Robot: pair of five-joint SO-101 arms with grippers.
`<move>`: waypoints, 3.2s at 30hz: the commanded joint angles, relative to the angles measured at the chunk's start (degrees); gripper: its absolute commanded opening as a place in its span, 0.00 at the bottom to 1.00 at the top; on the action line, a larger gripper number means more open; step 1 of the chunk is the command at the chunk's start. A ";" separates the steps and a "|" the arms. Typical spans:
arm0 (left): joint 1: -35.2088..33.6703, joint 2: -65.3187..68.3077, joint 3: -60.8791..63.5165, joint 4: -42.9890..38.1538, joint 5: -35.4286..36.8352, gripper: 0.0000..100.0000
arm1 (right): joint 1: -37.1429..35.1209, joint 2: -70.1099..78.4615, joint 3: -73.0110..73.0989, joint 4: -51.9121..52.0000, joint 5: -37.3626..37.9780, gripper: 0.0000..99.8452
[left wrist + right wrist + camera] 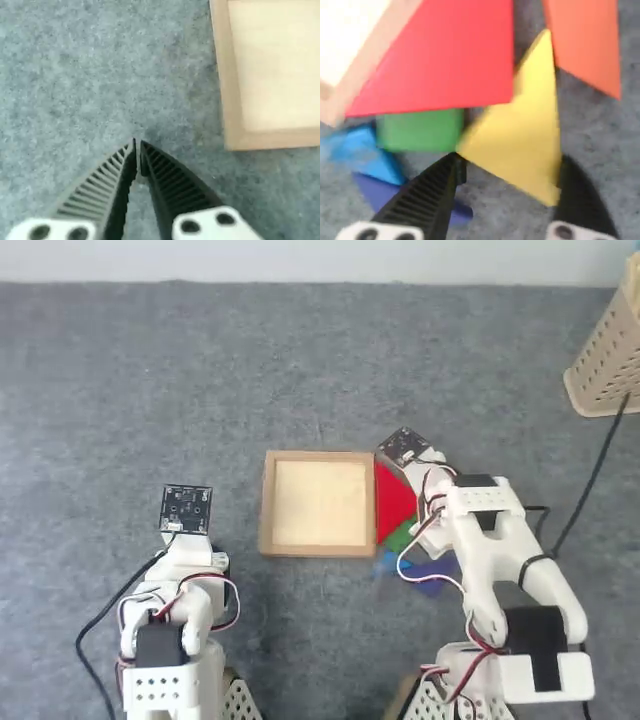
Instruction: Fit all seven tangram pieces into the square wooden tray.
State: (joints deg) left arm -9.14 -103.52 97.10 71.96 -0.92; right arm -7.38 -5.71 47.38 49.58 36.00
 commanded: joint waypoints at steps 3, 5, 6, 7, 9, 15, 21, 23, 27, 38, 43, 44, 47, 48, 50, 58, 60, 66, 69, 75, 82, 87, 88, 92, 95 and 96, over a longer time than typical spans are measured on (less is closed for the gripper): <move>0.18 -1.14 -0.57 0.44 -0.18 0.02 | -1.10 -0.13 -0.09 -0.84 -2.20 0.11; 0.18 -1.14 -0.57 0.44 -0.18 0.02 | -1.10 -0.13 -0.35 -0.84 -6.07 0.11; 0.18 -1.14 -0.57 0.44 -0.18 0.02 | -1.01 -0.13 -0.35 -1.01 -7.74 0.11; 0.18 -1.14 -0.57 0.44 -0.18 0.02 | -0.57 -0.22 -0.35 -1.36 -9.41 0.11; 0.18 -1.14 -0.57 0.44 -0.18 0.02 | 1.10 -0.57 -0.53 -1.63 -12.66 0.11; 0.18 -1.14 -0.57 0.44 -0.18 0.02 | 11.56 -0.22 -5.10 0.57 -19.16 0.11; 0.18 -1.14 -0.57 0.44 -0.18 0.02 | 11.30 -0.92 -5.80 3.03 -19.43 0.11; 0.18 -1.14 -0.57 0.44 -0.18 0.02 | 10.07 -2.07 -7.38 6.55 -19.43 0.11; 0.18 -1.14 -0.57 0.44 -0.18 0.02 | 6.02 -6.99 -12.04 14.73 -19.52 0.11; 0.18 -1.14 -0.57 0.44 -0.18 0.02 | -7.69 -10.86 -19.08 16.40 -19.34 0.13; 0.18 -1.14 -0.57 0.44 -0.18 0.02 | -6.64 -1.01 -19.52 11.30 -19.25 0.26; 0.18 -1.14 -0.57 0.44 -0.18 0.02 | -6.02 1.01 -19.52 9.80 -19.34 0.26; 0.18 -1.14 -0.57 0.44 -0.18 0.02 | -4.09 5.58 -19.52 5.67 -19.52 0.26; 0.18 -1.14 -0.57 0.44 -0.18 0.02 | -3.82 6.64 -19.52 4.70 -19.52 0.26; 0.18 -1.14 -0.57 0.44 -0.18 0.02 | -4.00 8.40 -19.52 3.82 -19.60 0.26; 0.18 -1.14 -0.57 0.44 -0.18 0.02 | -2.95 11.74 -19.52 2.51 -23.21 0.26; 0.18 -1.14 -0.57 0.44 -0.18 0.02 | -2.77 12.79 -19.52 2.51 -23.21 0.26; 0.18 -1.14 -0.57 0.44 -0.18 0.02 | -2.68 14.90 -19.52 2.59 -23.38 0.26; 0.18 -1.14 -0.57 0.44 -0.18 0.02 | -2.59 14.90 -19.43 2.59 -23.38 0.25; 0.18 -1.14 -0.57 0.44 -0.18 0.02 | -2.59 14.90 -19.25 2.59 -23.47 0.06; 0.18 -1.14 -0.57 0.44 -0.18 0.02 | 1.36 14.81 -19.25 2.59 -26.81 0.01; 0.18 -1.14 -0.57 0.44 -0.18 0.02 | 2.24 12.00 -19.52 6.81 -28.75 0.01; 0.18 -1.14 -0.57 0.44 -0.18 0.02 | 1.98 10.33 -19.25 7.87 -28.84 0.01; 0.18 -1.14 -0.57 0.44 -0.18 0.02 | -0.04 1.80 -19.16 11.82 -32.26 0.01; 0.18 -1.14 -0.57 0.44 -0.18 0.02 | -4.70 -4.35 -19.25 13.05 -35.16 0.01; 0.18 -1.14 -0.57 0.44 -0.18 0.02 | -7.16 -5.93 -19.25 13.05 -36.04 0.01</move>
State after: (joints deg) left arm -9.23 -103.52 97.10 71.96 -0.92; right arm -9.23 -3.52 29.45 61.54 2.77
